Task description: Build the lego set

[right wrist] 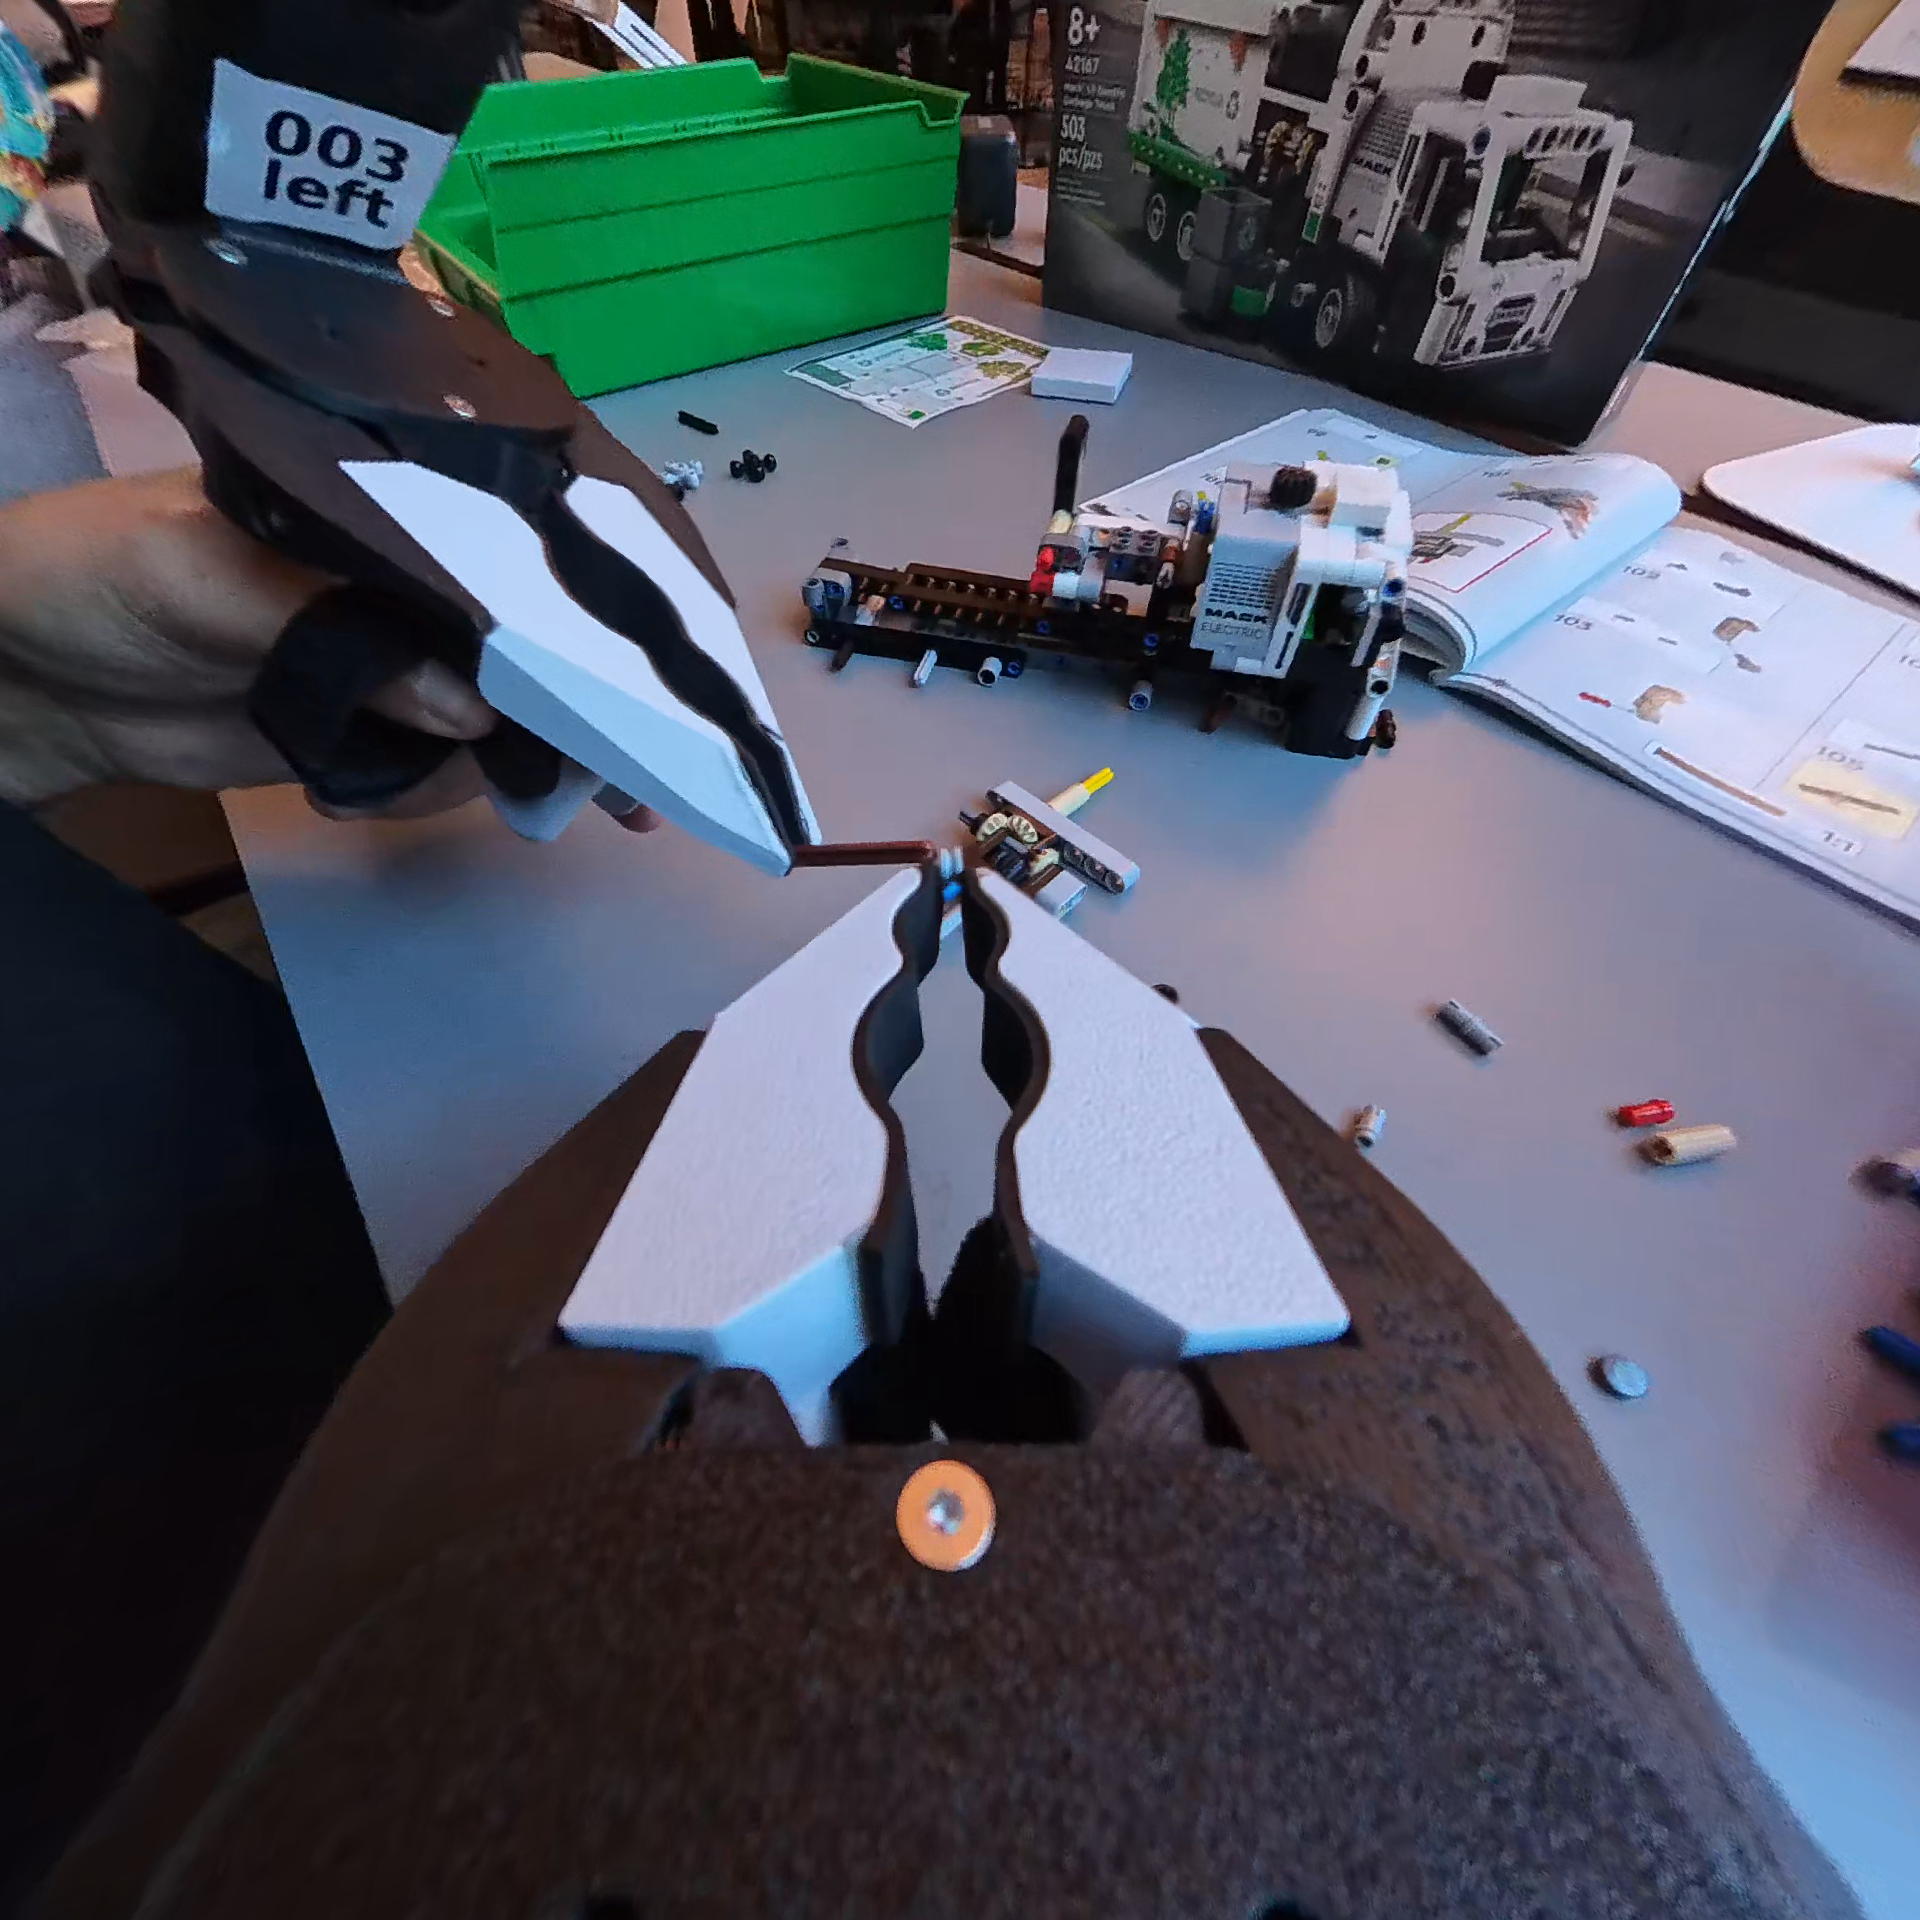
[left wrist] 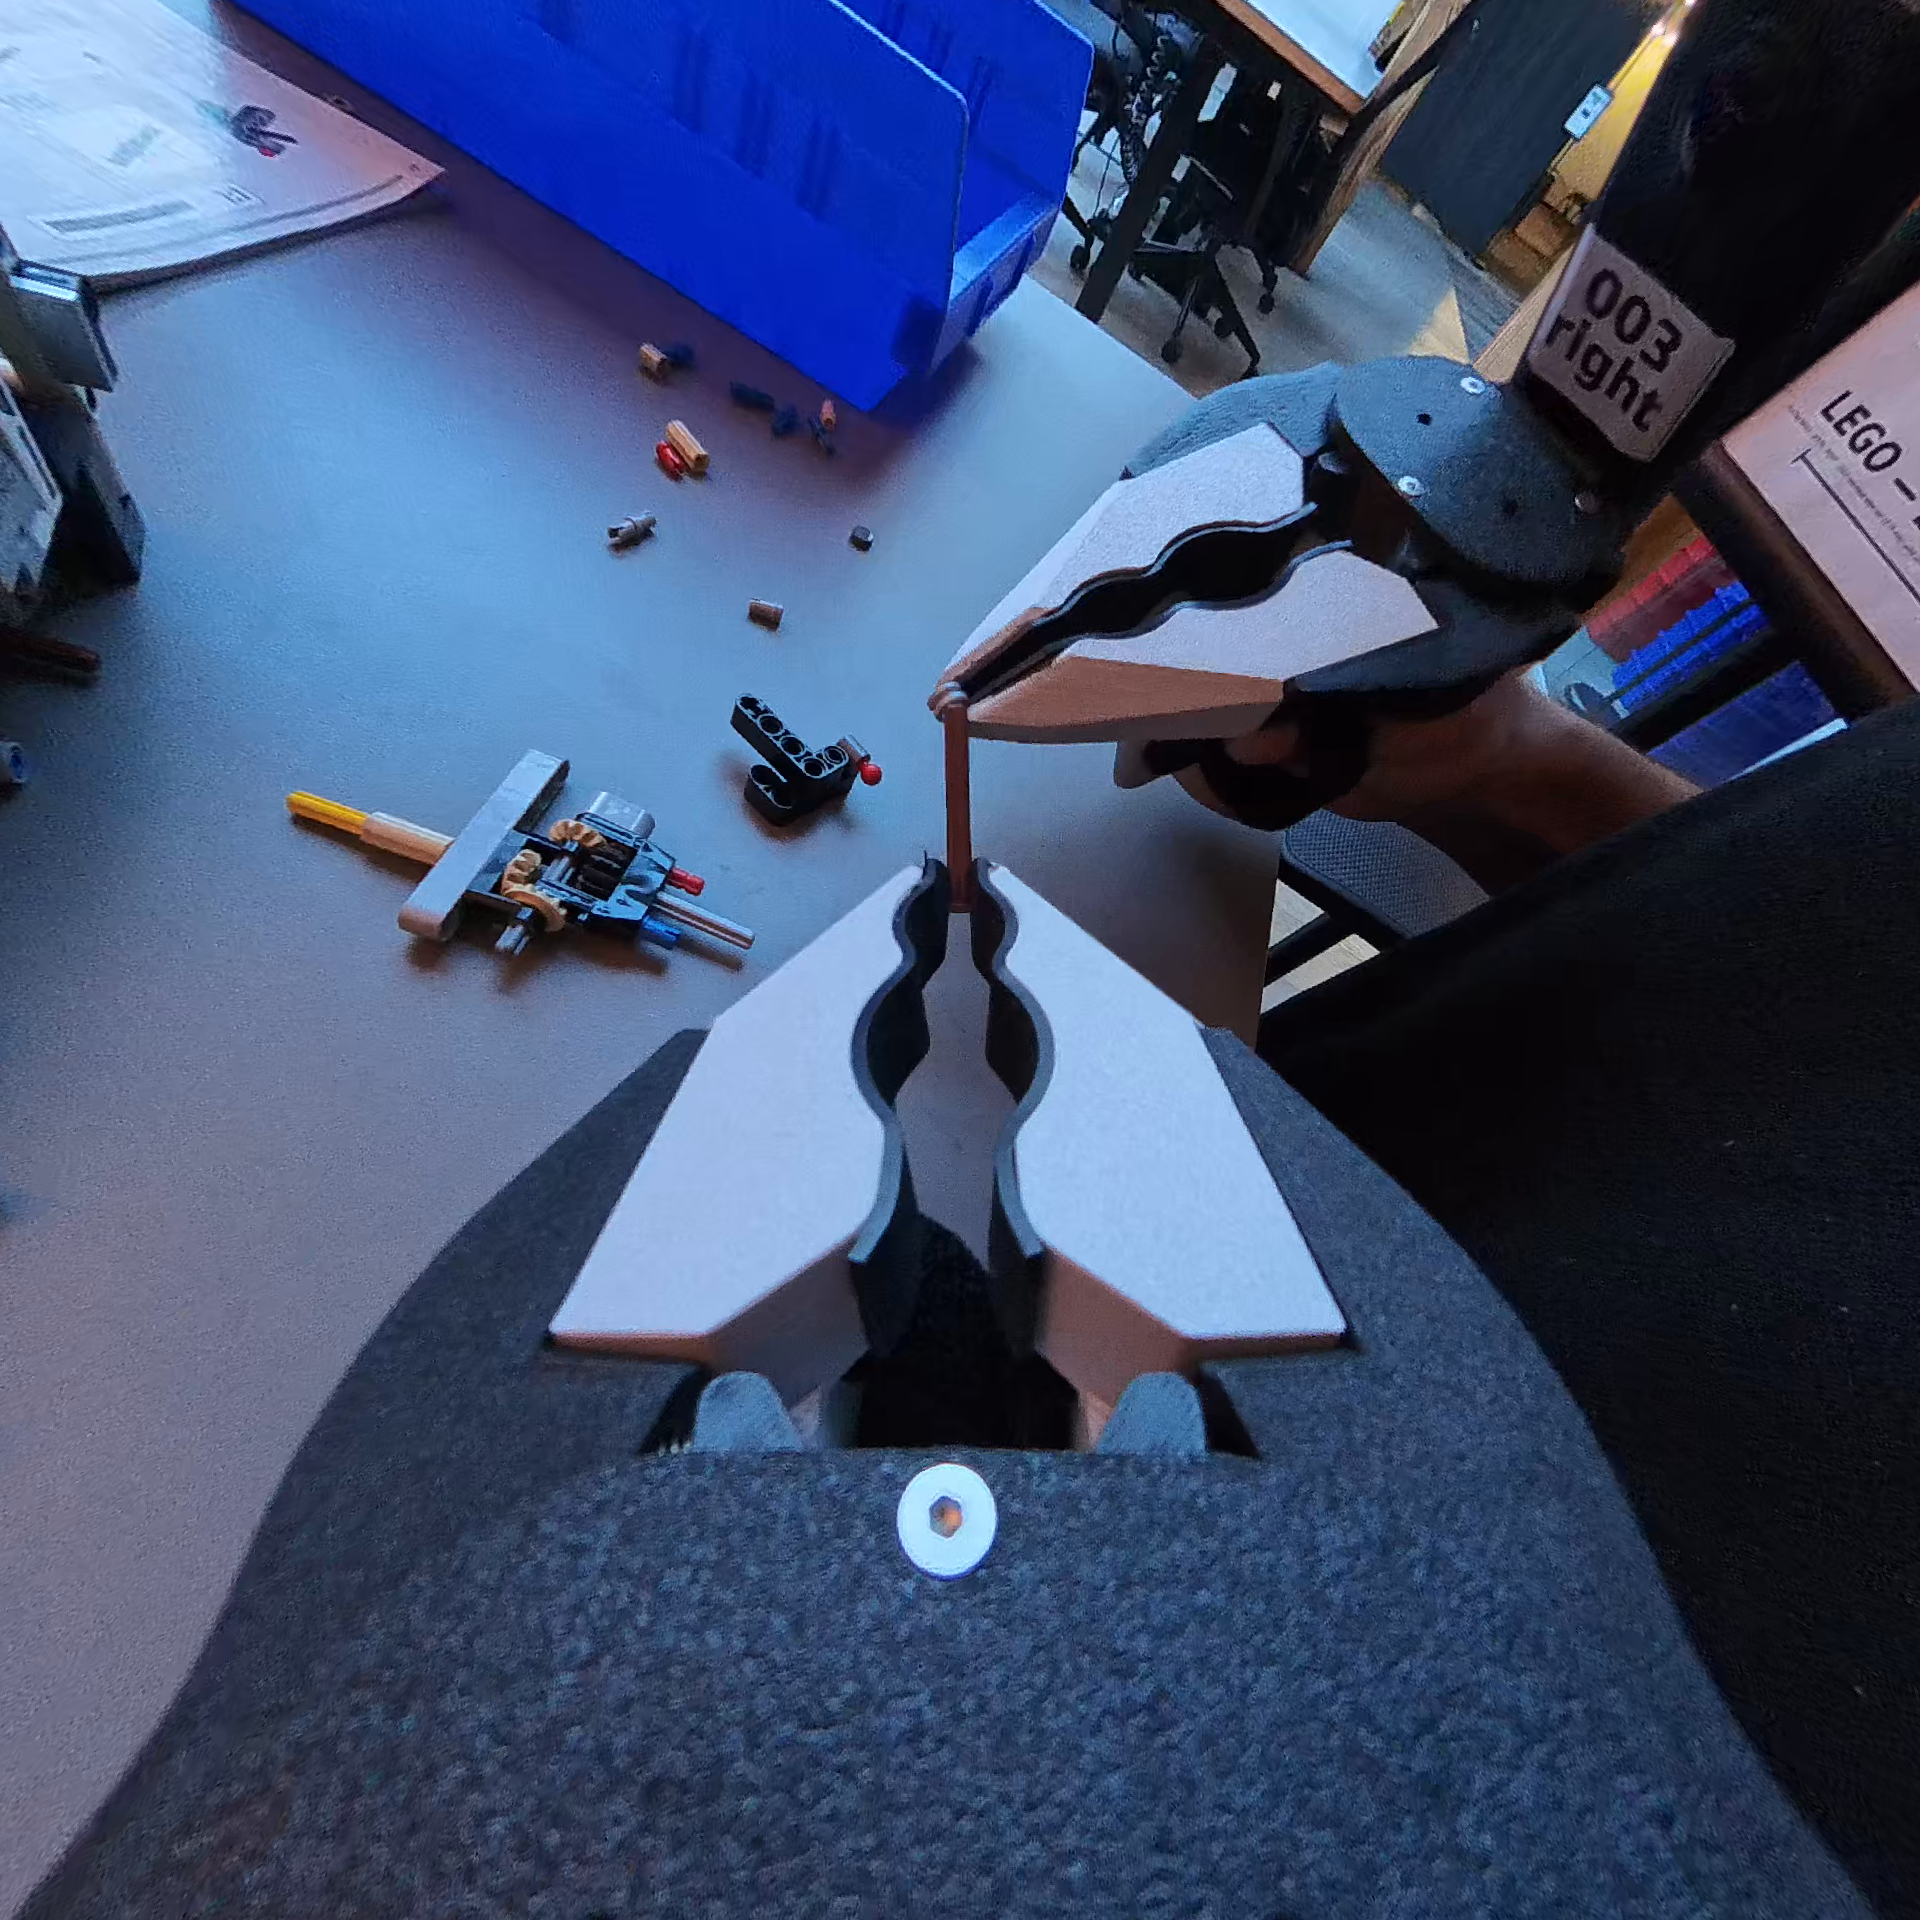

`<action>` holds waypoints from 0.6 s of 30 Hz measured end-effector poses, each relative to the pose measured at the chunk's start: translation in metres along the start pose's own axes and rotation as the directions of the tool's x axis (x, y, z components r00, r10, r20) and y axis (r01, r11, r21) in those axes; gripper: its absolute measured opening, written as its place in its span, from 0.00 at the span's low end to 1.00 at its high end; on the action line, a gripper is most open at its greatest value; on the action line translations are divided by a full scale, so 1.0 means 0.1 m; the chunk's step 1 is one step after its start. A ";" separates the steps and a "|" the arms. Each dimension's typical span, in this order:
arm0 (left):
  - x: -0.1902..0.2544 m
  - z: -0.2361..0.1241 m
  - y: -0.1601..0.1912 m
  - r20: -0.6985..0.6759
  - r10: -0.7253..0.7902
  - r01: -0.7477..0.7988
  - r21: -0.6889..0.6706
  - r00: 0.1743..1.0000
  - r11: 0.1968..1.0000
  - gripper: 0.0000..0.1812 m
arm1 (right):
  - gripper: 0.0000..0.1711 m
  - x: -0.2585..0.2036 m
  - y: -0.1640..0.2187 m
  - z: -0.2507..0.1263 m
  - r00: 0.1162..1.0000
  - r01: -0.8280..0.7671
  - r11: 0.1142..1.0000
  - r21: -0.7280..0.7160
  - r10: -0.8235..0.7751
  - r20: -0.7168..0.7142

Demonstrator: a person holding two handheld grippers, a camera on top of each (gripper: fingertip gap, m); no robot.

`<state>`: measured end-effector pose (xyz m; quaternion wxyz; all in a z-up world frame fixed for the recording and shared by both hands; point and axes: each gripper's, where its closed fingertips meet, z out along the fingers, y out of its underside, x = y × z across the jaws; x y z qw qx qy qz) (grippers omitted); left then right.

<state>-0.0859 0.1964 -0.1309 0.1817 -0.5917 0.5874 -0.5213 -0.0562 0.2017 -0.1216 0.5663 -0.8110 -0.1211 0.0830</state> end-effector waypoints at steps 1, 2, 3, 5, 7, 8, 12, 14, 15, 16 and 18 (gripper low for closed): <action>0.00 0.00 0.01 0.002 0.003 -0.003 -0.004 1.000 1.000 0.01 | 0.01 0.00 0.01 0.00 1.000 0.013 1.000 -0.004 -0.013 -0.006; 0.00 0.00 0.02 -0.001 0.004 -0.004 -0.009 1.000 1.000 0.01 | 0.01 -0.01 0.03 0.01 1.000 0.023 1.000 -0.011 -0.023 -0.002; 0.00 0.01 0.03 -0.002 0.004 -0.004 -0.015 1.000 1.000 0.01 | 0.01 -0.02 0.04 0.01 1.000 0.027 1.000 -0.011 -0.027 -0.003; 0.00 0.01 0.05 -0.005 -0.001 0.001 -0.023 1.000 1.000 0.01 | 0.01 -0.03 0.03 0.01 0.999 0.042 0.999 0.000 -0.042 -0.001; 0.00 0.01 0.07 -0.005 -0.008 0.008 -0.034 1.000 0.999 0.01 | 0.01 -0.03 0.03 0.00 0.997 0.071 0.997 0.005 -0.071 -0.011; 0.00 0.01 0.08 -0.005 -0.011 0.010 -0.043 1.000 0.999 0.01 | 0.01 -0.02 0.02 0.00 0.996 0.091 0.996 0.012 -0.090 -0.025; 0.01 0.01 0.10 -0.014 -0.015 0.014 -0.046 1.000 0.999 0.01 | 0.01 -0.07 0.02 0.01 0.991 0.132 0.991 0.018 -0.132 -0.016; 0.00 0.02 0.11 -0.012 -0.017 0.017 -0.048 1.000 0.999 0.01 | 0.01 -0.06 0.03 0.02 0.984 0.175 0.984 0.008 -0.175 -0.031; -0.01 0.02 0.11 -0.013 -0.021 0.020 -0.045 1.000 0.999 0.01 | 0.01 -0.06 0.03 0.02 0.980 0.195 0.981 0.009 -0.195 -0.038; -0.01 0.02 0.11 -0.014 -0.023 0.022 -0.044 1.000 0.999 0.01 | 0.01 -0.06 0.03 0.02 0.976 0.213 0.977 0.013 -0.212 -0.041; -0.01 0.02 0.11 -0.011 -0.023 0.023 -0.044 1.000 0.999 0.01 | 0.01 -0.06 0.04 0.02 0.970 0.237 0.971 0.012 -0.237 -0.048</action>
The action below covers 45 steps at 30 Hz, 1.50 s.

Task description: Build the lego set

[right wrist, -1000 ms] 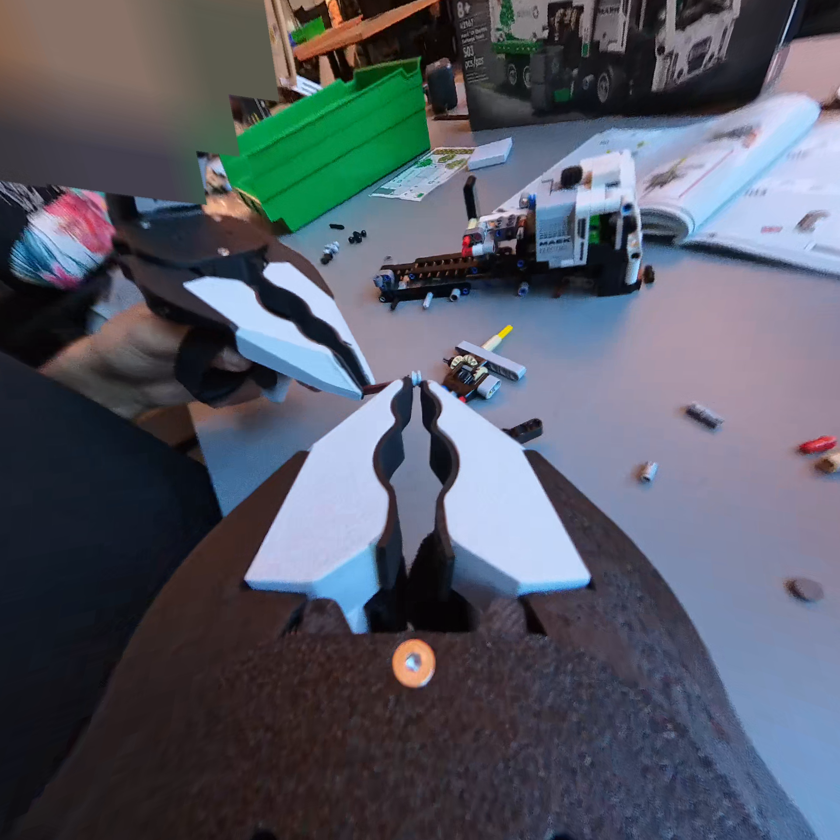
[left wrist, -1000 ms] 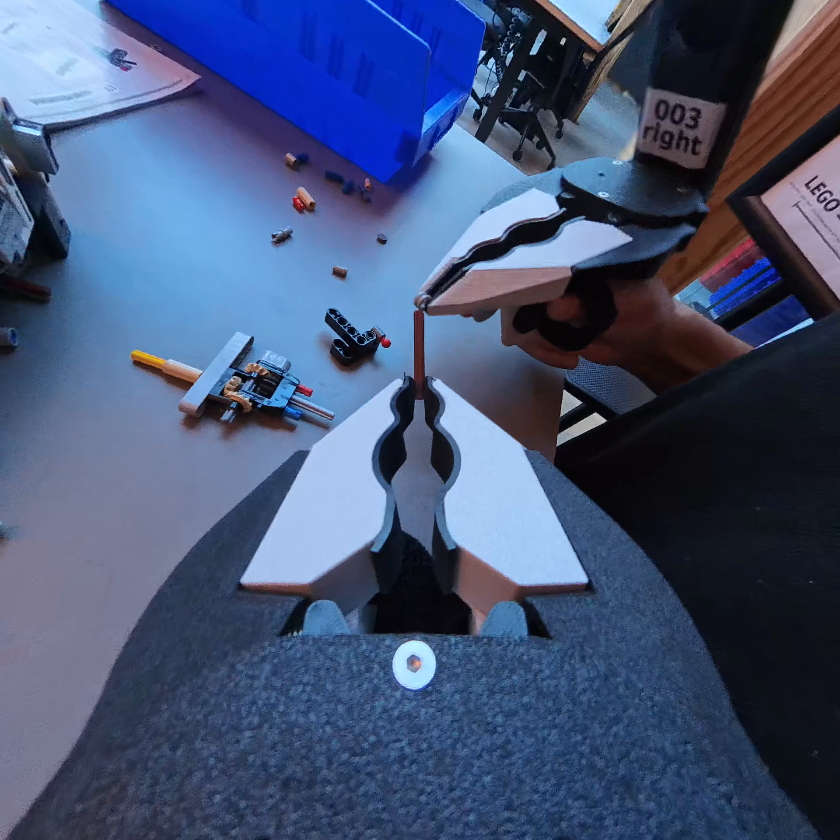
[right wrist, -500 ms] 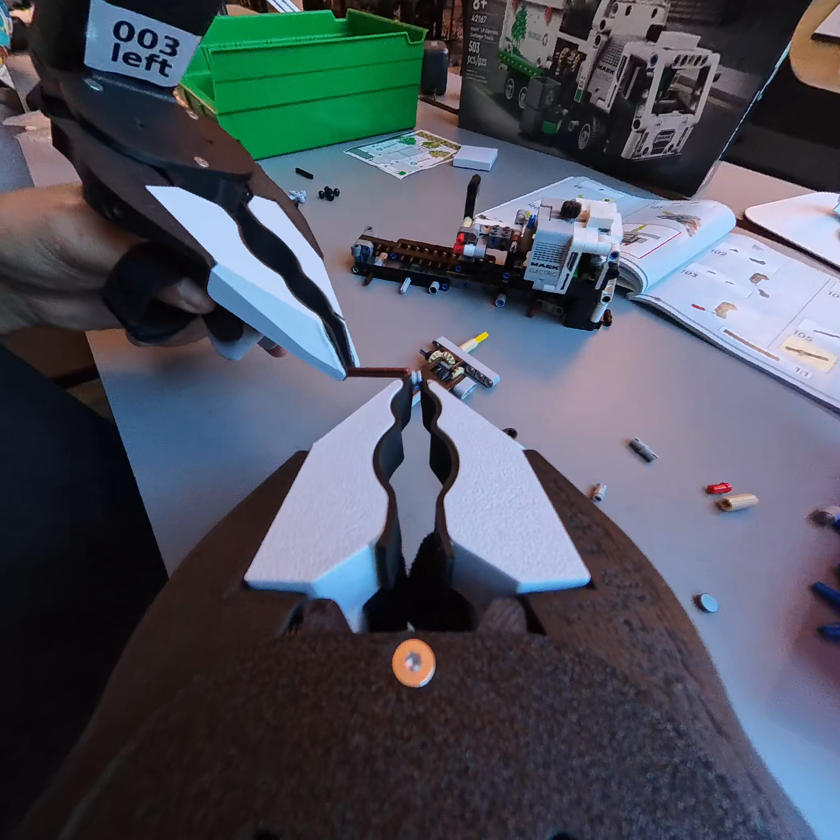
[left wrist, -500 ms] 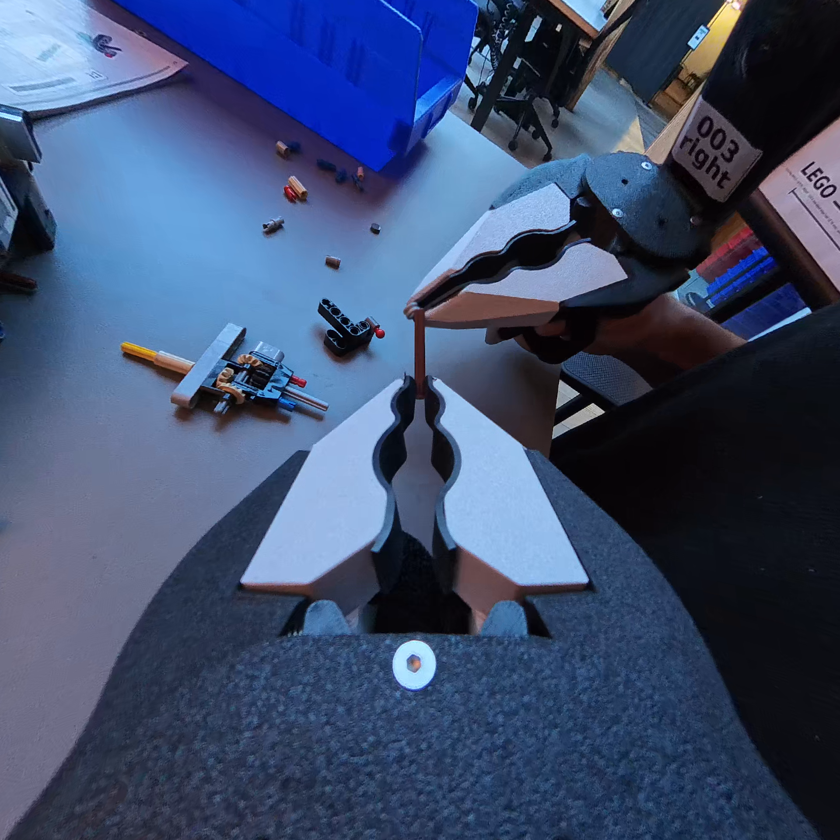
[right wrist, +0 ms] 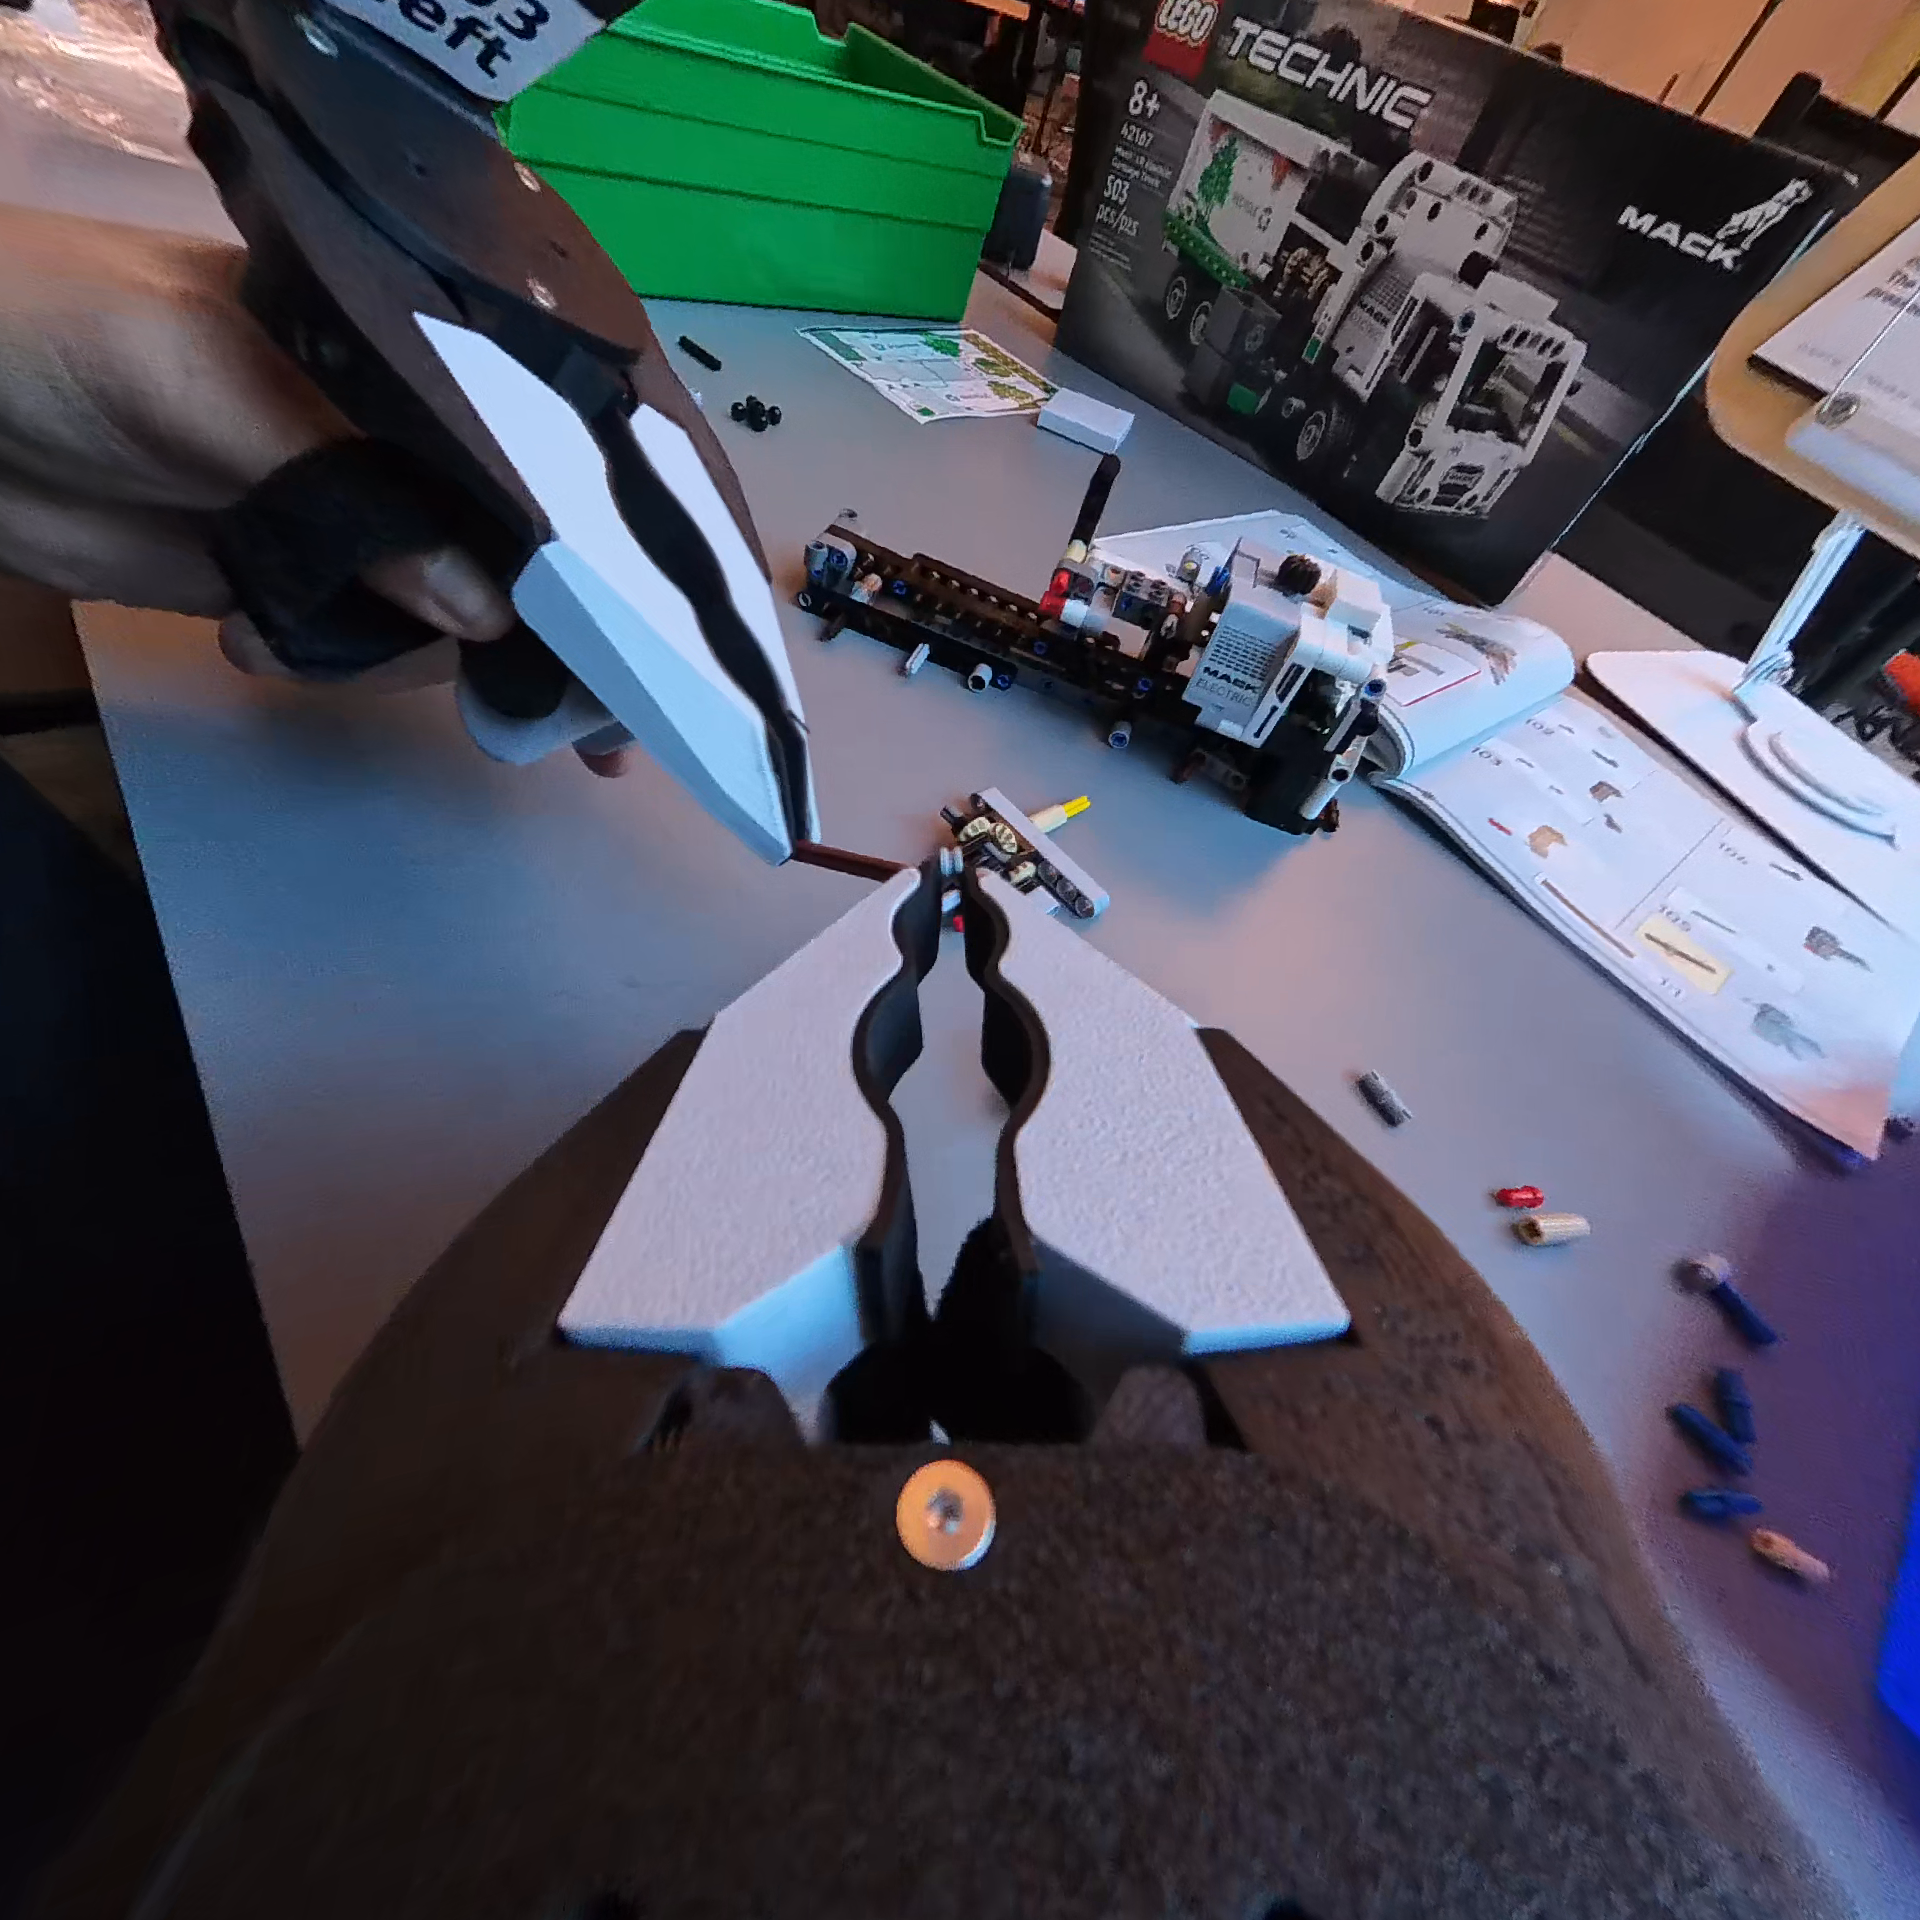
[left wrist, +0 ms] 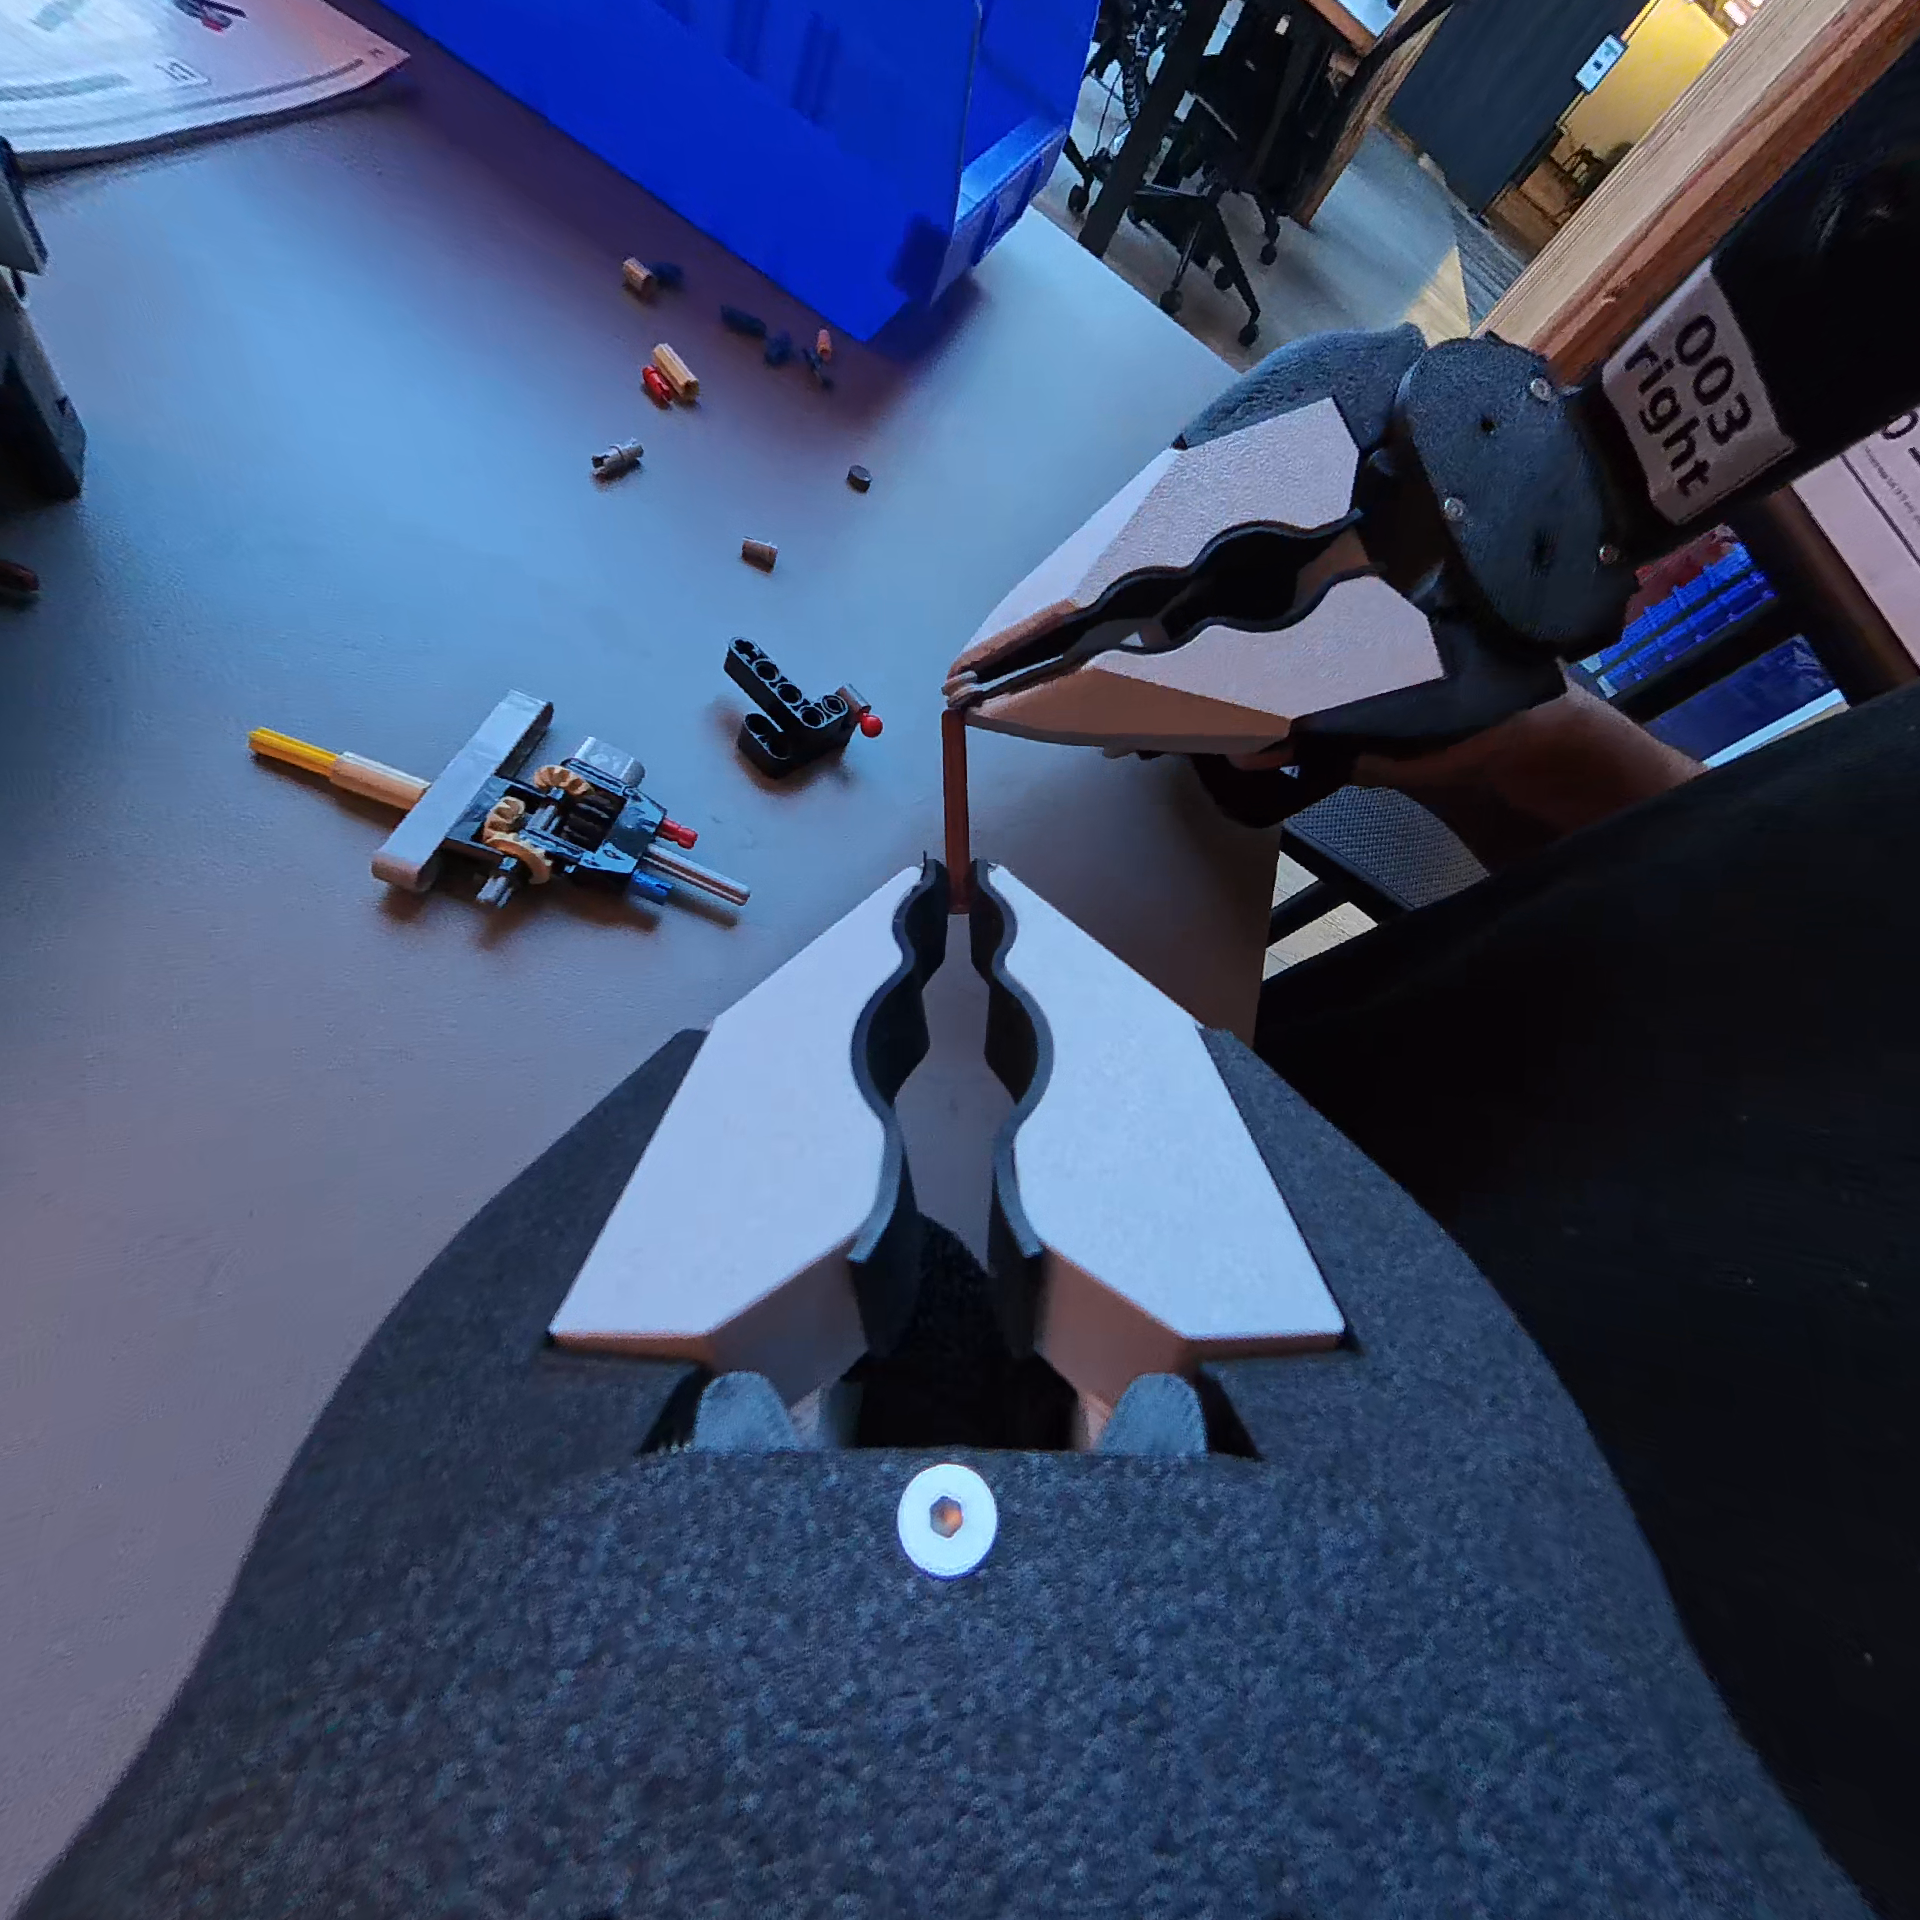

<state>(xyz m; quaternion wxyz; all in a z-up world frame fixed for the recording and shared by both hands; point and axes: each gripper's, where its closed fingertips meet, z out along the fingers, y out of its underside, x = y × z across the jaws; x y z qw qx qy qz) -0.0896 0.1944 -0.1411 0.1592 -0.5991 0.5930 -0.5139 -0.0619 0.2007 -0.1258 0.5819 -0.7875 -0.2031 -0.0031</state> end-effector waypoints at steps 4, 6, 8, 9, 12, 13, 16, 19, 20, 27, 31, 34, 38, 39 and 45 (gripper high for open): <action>-0.01 0.01 0.02 0.007 0.009 -0.009 -0.011 1.000 1.000 0.01 | 0.02 -0.01 0.03 0.01 0.999 0.038 0.999 -0.015 -0.038 -0.004; -0.01 0.01 0.03 0.011 0.013 -0.013 -0.013 1.000 1.000 0.01 | 0.02 -0.02 0.03 0.01 0.999 0.034 0.999 -0.013 -0.034 -0.001; -0.01 0.01 0.04 0.011 0.015 -0.015 -0.016 1.000 1.000 0.01 | 0.02 -0.03 0.04 0.01 1.000 0.029 0.999 -0.019 -0.029 0.008; -0.02 0.01 0.04 0.014 0.017 -0.017 -0.016 1.000 1.000 0.01 | 0.02 -0.03 0.05 0.01 1.000 0.029 0.999 -0.020 -0.029 0.008; -0.01 0.00 0.05 0.013 0.030 -0.030 -0.020 0.999 0.999 0.01 | 0.02 -0.04 0.06 0.00 0.999 0.029 0.999 -0.027 -0.028 0.019; -0.01 0.01 0.06 0.014 0.035 -0.035 -0.023 0.999 0.999 0.01 | 0.02 -0.04 0.06 0.00 0.999 0.026 0.999 -0.029 -0.026 0.023; -0.01 0.00 0.07 0.020 0.060 -0.060 -0.030 0.998 0.998 0.01 | 0.02 -0.06 0.08 0.00 0.999 0.011 0.999 -0.037 -0.010 0.044; 0.00 -0.02 0.06 0.020 0.075 -0.074 -0.024 0.997 0.997 0.01 | 0.02 -0.08 0.13 -0.01 0.998 0.014 0.998 -0.054 -0.010 0.060; 0.01 -0.03 0.04 0.013 0.074 -0.074 -0.012 0.997 0.997 0.01 | 0.02 -0.09 0.15 -0.01 0.997 0.016 0.998 -0.065 -0.012 0.071; -0.03 -0.08 0.09 0.032 0.079 -0.078 -0.038 0.996 0.996 0.01 | 0.01 -0.01 0.18 -0.01 0.998 -0.050 0.995 -0.085 0.053 0.035; -0.08 -0.07 0.19 0.062 0.121 -0.115 -0.093 0.991 0.989 0.01 | 0.01 -0.16 0.26 0.02 0.979 -0.150 0.968 -0.199 0.174 0.108; -0.15 -0.09 0.32 0.113 0.188 -0.167 -0.170 0.976 0.971 0.01 | 0.01 -0.27 0.50 0.03 0.962 -0.176 0.902 -0.394 0.243 0.126; -0.14 -0.12 0.40 0.123 0.253 -0.222 -0.217 0.960 0.950 0.01 | 0.02 -0.32 0.56 0.06 0.952 -0.205 0.882 -0.425 0.281 0.124; -0.15 -0.13 0.41 0.125 0.272 -0.240 -0.221 0.954 0.945 0.01 | 0.02 -0.32 0.58 0.07 0.955 -0.195 0.880 -0.433 0.272 0.121; -0.19 -0.17 0.30 0.167 0.313 -0.290 -0.148 0.935 0.946 0.01 | 0.04 -0.29 0.57 0.11 0.972 -0.152 0.901 -0.407 0.211 0.104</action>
